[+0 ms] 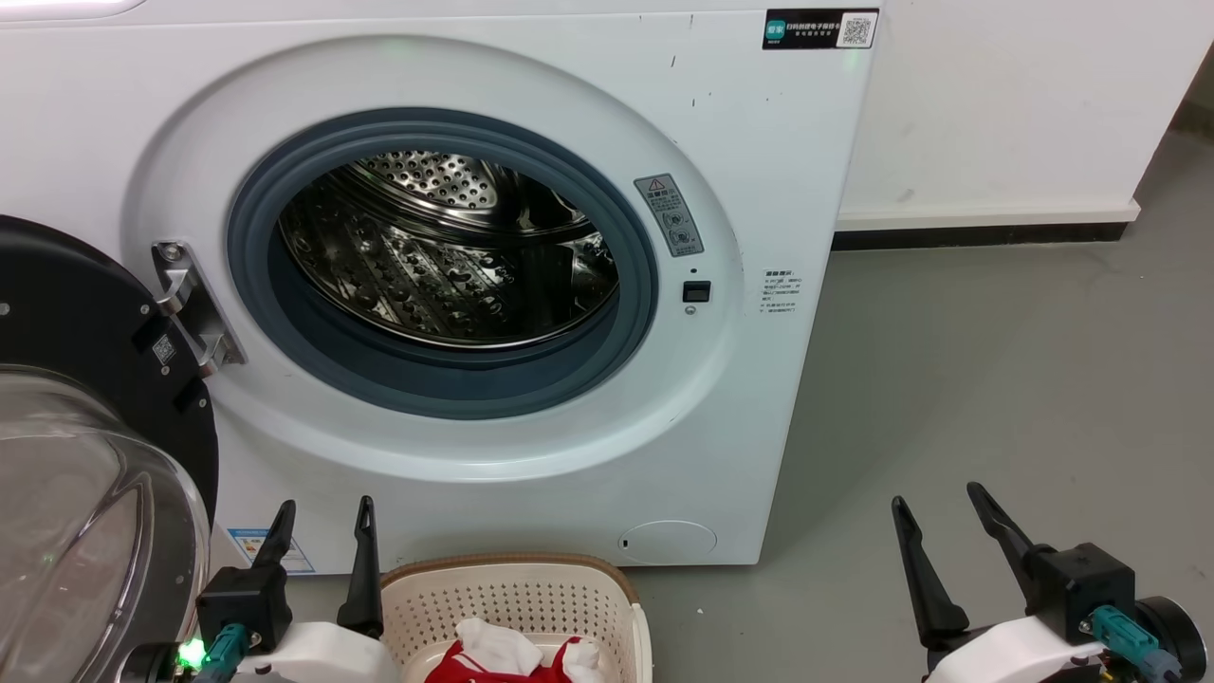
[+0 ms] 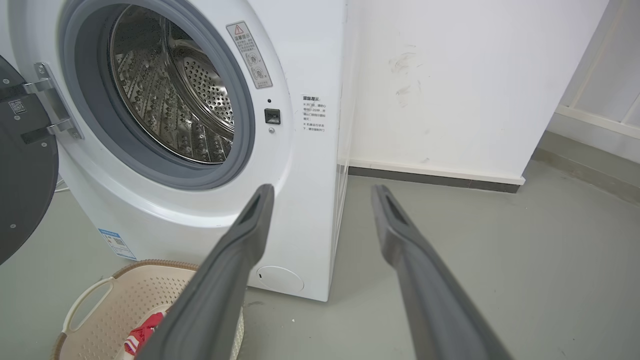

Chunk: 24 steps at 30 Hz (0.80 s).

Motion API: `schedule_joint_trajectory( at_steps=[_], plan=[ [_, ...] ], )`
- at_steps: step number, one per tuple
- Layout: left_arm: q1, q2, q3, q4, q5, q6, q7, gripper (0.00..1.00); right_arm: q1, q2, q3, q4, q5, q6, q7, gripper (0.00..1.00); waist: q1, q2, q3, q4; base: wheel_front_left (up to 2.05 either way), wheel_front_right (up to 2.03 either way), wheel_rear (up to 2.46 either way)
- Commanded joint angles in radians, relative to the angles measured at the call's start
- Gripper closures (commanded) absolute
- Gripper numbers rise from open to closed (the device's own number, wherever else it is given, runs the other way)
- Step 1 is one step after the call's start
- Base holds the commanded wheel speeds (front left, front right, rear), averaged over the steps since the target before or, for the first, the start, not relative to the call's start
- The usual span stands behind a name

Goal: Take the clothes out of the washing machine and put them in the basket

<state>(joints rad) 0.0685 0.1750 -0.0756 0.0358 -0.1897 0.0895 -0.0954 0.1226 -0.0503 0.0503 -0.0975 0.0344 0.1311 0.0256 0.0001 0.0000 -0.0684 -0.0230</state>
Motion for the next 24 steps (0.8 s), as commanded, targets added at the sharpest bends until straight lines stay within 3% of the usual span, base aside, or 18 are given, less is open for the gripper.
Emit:
schedule_joint_trajectory(
  at_steps=[1,17,18,24],
  plan=[
    [-0.011,0.005,0.0,0.002,-0.005,0.003,-0.002,0.0,-0.001,0.0,0.001,0.002,0.005,-0.001,-0.007,0.0,-0.0001,0.0,0.001,-0.001,0.0,0.0,0.0],
    [-0.032,0.01,-0.008,0.006,-0.013,0.009,-0.013,0.0,0.004,0.0,0.007,0.016,0.032,-0.001,-0.014,0.0,-0.0001,0.0,0.008,0.0,0.0,0.0,0.0],
    [-0.022,0.007,-0.008,0.008,-0.016,0.007,-0.009,1.0,0.0,0.0,0.005,0.015,0.03,0.0,-0.011,1.0,0.0,0.0,0.008,0.0,0.0,0.0,0.0],
    [-0.029,-0.007,0.008,0.043,-0.098,-0.006,0.012,1.0,0.001,-0.003,0.007,0.038,0.126,0.0,-0.015,1.0,0.0,0.0,0.011,0.001,0.0,0.0,0.0]
  ],
)
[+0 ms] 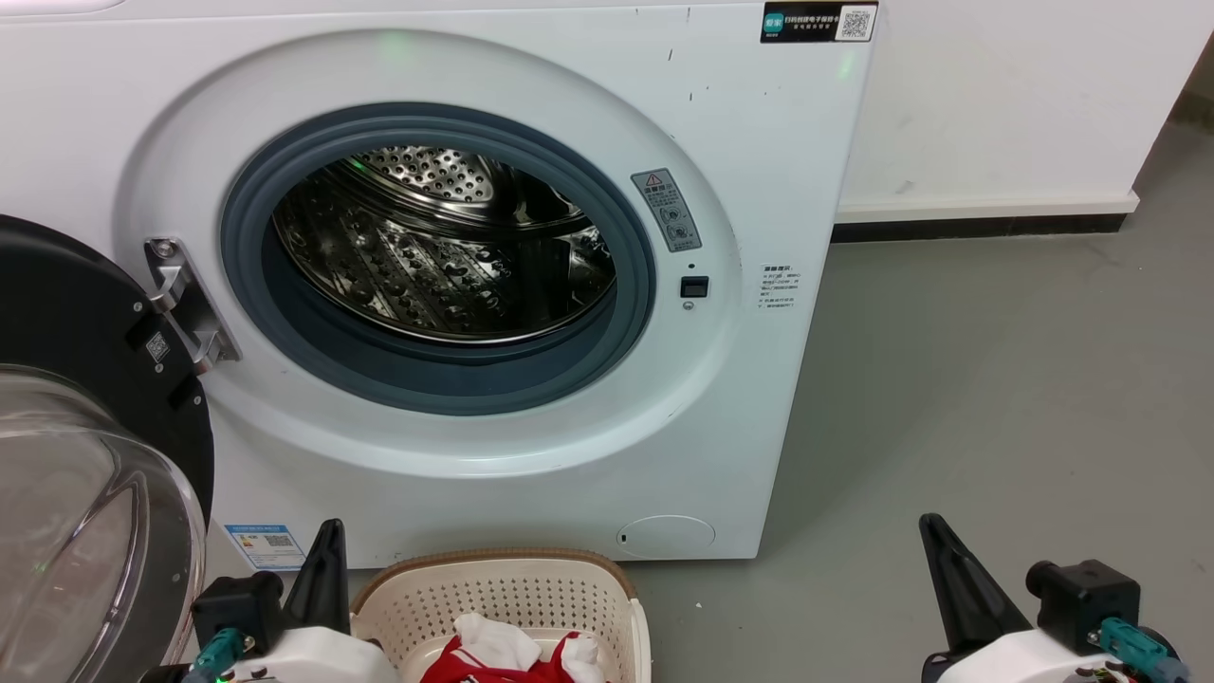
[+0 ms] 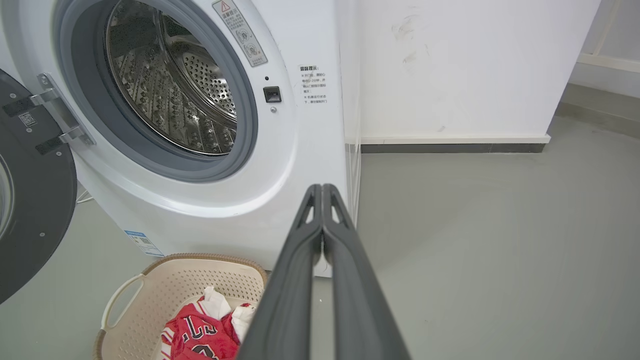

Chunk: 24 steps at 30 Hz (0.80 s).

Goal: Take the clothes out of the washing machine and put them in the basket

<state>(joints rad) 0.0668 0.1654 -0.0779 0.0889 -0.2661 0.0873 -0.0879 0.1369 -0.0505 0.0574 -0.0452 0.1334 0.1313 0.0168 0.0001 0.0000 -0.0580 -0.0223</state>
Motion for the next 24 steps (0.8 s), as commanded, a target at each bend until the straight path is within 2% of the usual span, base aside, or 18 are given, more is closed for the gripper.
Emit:
schedule_joint_trajectory(
  at_steps=[1,24],
  plan=[
    [-0.03,0.001,0.013,-0.008,-0.041,-0.007,0.007,1.0,-0.017,-0.005,-0.002,-0.009,0.051,0.0,-0.006,1.0,0.0,0.0,0.001,0.0,0.0,0.0,0.0],
    [-0.073,-0.033,0.063,0.035,-0.427,-0.07,0.061,1.0,-0.094,-0.03,-0.02,0.083,0.502,0.0,0.0,1.0,0.0,0.0,0.012,0.004,0.0,0.0,0.0]
  ],
)
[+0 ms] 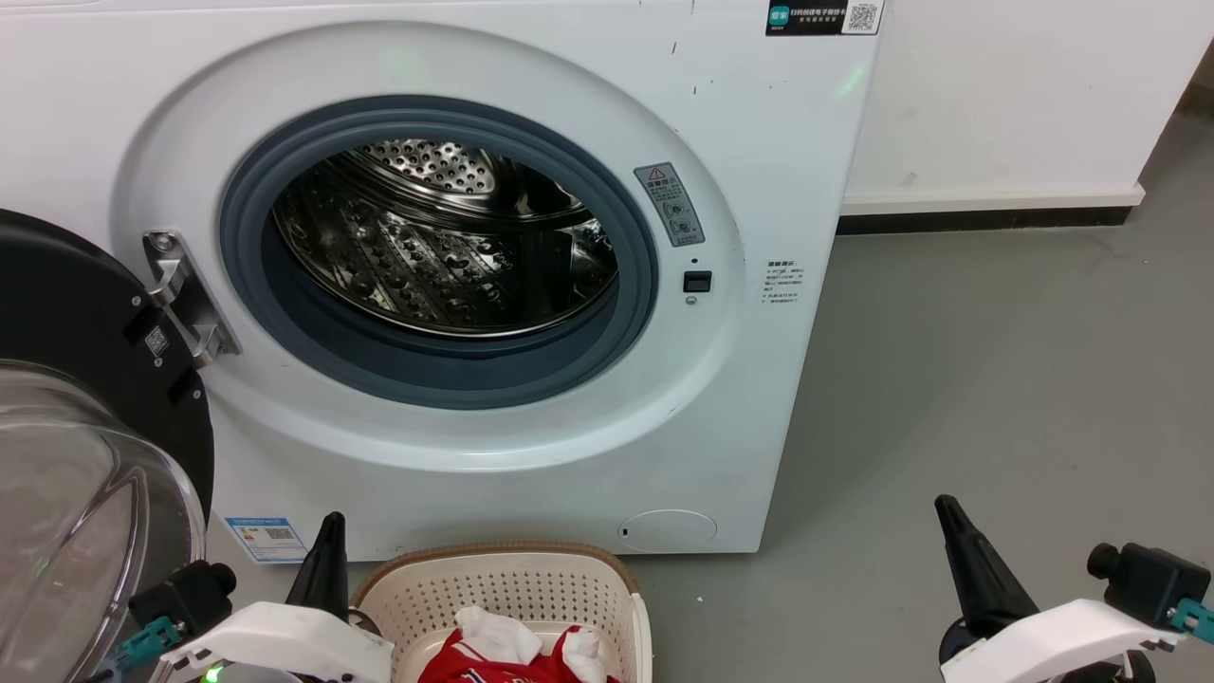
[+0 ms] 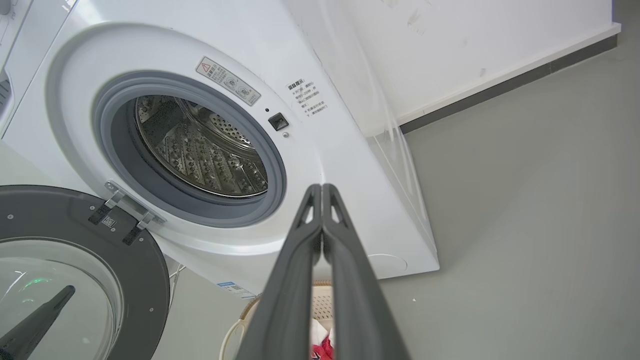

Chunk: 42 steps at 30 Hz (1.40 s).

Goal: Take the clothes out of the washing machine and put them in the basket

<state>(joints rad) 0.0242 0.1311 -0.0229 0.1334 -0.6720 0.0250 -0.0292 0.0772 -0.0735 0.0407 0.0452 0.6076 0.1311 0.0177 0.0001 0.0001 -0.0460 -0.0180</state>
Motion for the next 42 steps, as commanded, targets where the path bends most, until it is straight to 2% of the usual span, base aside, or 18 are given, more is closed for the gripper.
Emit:
schedule_joint_trajectory(
  at_steps=[1,12,42],
  plan=[
    [-0.032,0.0,0.01,-0.008,-0.036,-0.01,0.005,1.0,-0.036,-0.007,-0.005,-0.004,0.044,0.0,-0.001,1.0,0.0,-0.0001,0.001,0.0,0.0,0.0,0.0],
    [-0.05,-0.013,0.031,0.011,-0.185,-0.035,0.027,1.0,-0.061,-0.012,-0.016,0.028,0.214,0.0,0.005,1.0,0.0,-0.0001,0.006,0.002,0.0,0.0,0.0],
    [-0.09,-0.042,0.078,0.054,-0.51,-0.088,0.078,1.0,-0.117,-0.016,-0.051,0.1,0.575,0.0,0.024,1.0,-0.0001,-0.0001,0.021,0.008,0.0,0.0,0.0]
  ],
)
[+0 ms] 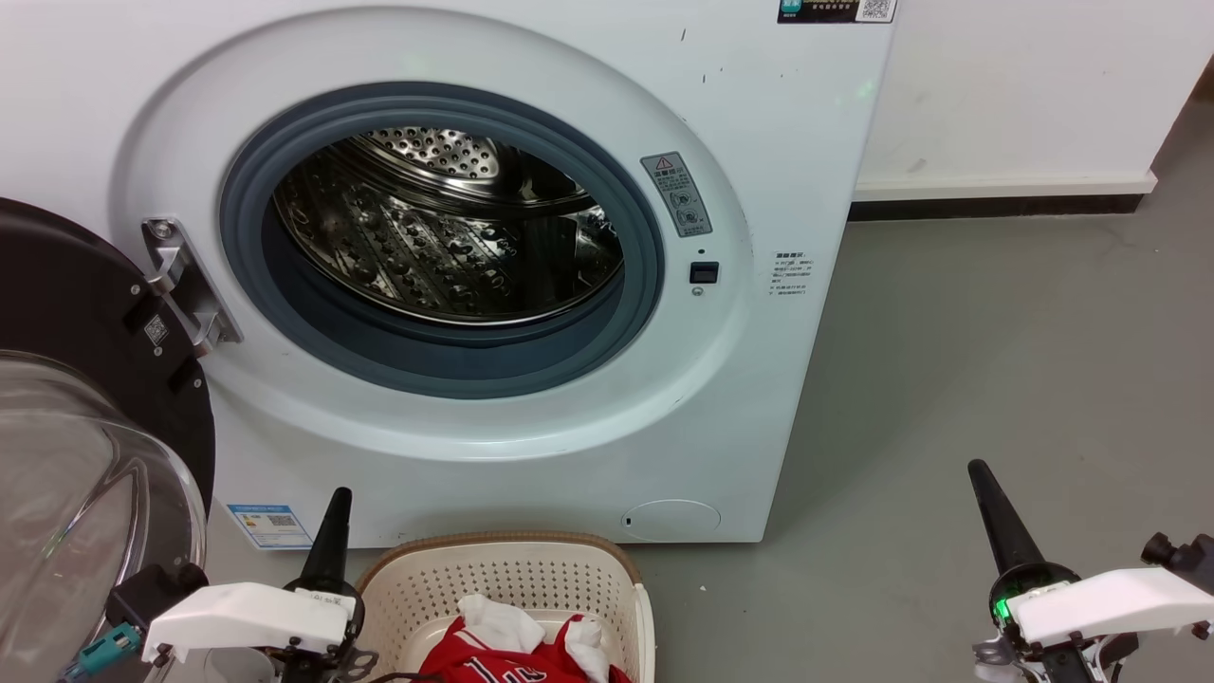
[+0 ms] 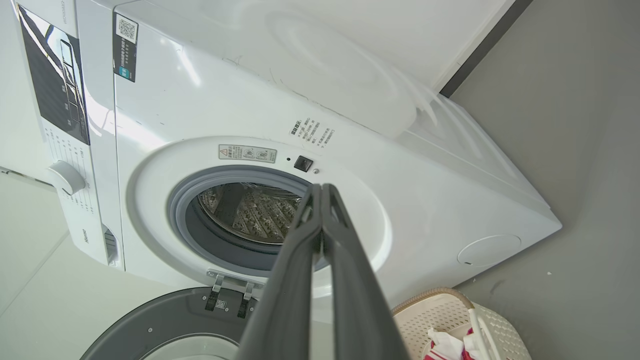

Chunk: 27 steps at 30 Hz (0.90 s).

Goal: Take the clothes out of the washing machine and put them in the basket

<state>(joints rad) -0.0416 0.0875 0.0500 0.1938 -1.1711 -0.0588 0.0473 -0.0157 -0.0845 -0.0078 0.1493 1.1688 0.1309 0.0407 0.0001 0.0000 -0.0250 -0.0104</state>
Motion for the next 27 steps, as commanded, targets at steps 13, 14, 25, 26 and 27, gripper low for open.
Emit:
schedule_joint_trajectory(
  at_steps=[13,14,25,26,27],
  plan=[
    [-0.038,-0.01,0.022,0.01,-0.131,-0.024,0.021,1.0,-0.044,-0.004,-0.019,0.024,0.145,0.0,0.011,1.0,-0.0001,0.0,0.007,0.002,0.0,0.0,0.0],
    [-0.039,-0.011,0.024,0.012,-0.139,-0.025,0.021,1.0,-0.046,-0.003,-0.02,0.025,0.154,0.0,0.011,1.0,-0.0001,0.0,0.007,0.003,0.0,0.0,0.0],
    [-0.05,-0.019,0.037,0.024,-0.229,-0.04,0.036,1.0,-0.061,-0.001,-0.033,0.046,0.252,0.0,0.019,1.0,-0.0001,0.0,0.013,0.005,0.0,0.0,0.0],
    [-0.051,-0.02,0.038,0.025,-0.237,-0.041,0.037,1.0,-0.062,-0.001,-0.034,0.048,0.261,0.0,0.02,1.0,-0.0001,0.0,0.013,0.005,0.0,0.0,0.0],
    [-0.052,-0.021,0.039,0.026,-0.246,-0.043,0.038,1.0,-0.063,-0.001,-0.036,0.05,0.269,0.0,0.021,1.0,-0.0001,0.0,0.014,0.005,0.0,0.0,0.0]
  ],
)
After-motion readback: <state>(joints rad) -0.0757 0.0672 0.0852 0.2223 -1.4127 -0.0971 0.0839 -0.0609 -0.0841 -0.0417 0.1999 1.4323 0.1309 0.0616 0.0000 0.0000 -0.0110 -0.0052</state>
